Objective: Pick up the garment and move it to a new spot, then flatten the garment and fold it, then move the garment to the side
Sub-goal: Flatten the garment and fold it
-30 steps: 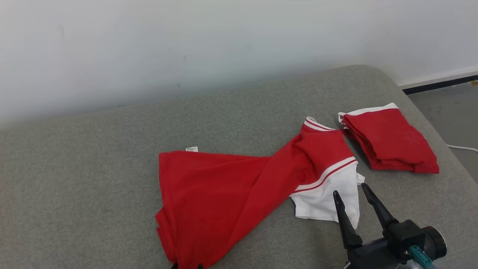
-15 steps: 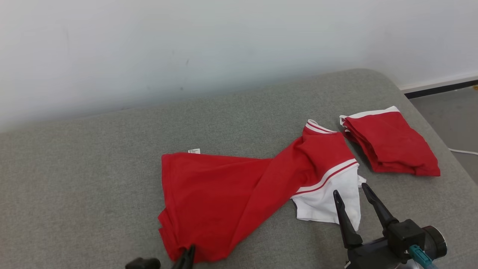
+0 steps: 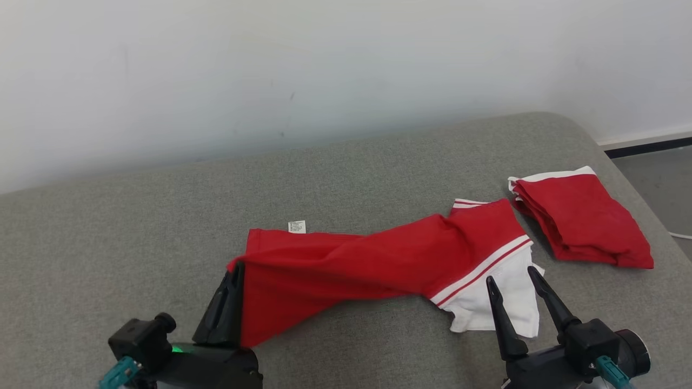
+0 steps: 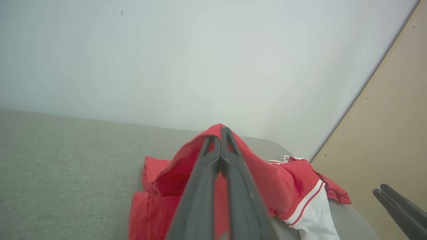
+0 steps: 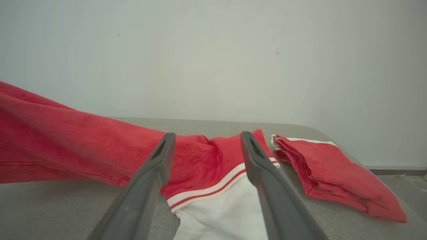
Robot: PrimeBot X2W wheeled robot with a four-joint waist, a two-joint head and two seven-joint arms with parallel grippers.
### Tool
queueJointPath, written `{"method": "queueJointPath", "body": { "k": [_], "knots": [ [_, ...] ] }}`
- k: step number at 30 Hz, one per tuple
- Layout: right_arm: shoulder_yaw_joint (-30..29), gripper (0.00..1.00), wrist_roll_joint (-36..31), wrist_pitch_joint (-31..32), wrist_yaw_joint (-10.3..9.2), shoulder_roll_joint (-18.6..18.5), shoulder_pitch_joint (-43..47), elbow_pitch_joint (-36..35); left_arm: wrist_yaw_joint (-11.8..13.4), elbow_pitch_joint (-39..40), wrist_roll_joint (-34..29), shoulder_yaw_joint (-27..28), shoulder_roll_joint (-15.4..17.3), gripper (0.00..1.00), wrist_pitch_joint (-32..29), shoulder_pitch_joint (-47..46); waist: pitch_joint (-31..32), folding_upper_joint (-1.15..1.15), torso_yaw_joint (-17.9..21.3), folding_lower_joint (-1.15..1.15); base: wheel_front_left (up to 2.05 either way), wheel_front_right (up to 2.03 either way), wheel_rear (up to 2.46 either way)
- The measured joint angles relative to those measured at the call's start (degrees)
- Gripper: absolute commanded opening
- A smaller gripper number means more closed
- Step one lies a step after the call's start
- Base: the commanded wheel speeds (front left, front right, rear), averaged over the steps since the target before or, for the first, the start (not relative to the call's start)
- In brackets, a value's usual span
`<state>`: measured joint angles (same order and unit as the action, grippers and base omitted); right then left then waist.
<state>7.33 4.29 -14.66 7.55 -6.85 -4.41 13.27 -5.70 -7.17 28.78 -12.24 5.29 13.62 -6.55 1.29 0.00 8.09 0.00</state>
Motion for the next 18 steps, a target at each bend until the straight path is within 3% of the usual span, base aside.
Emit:
{"method": "queueJointPath", "body": {
  "k": [10,14,18],
  "knots": [
    [-0.23,1.00,0.07,-0.01,0.00,0.26,-0.05,-0.41,4.61,8.84,0.51,2.05,2.27,0.00,-6.34,1.31,-1.17,0.00,-1.06,0.00,0.00,0.00,0.00],
    [0.23,1.00,0.07,0.03,0.00,0.21,-0.42,-0.89,5.67,3.86,0.24,2.09,4.34,0.00,-10.81,-0.23,-2.38,0.00,-1.10,0.00,0.00,0.00,0.00],
    [1.59,1.00,0.05,0.30,0.00,-0.05,-2.43,-1.54,5.69,-4.32,-0.16,3.32,5.84,0.00,-11.29,-6.75,-4.50,0.01,-0.85,0.00,0.00,0.00,0.00]
  ]
}}
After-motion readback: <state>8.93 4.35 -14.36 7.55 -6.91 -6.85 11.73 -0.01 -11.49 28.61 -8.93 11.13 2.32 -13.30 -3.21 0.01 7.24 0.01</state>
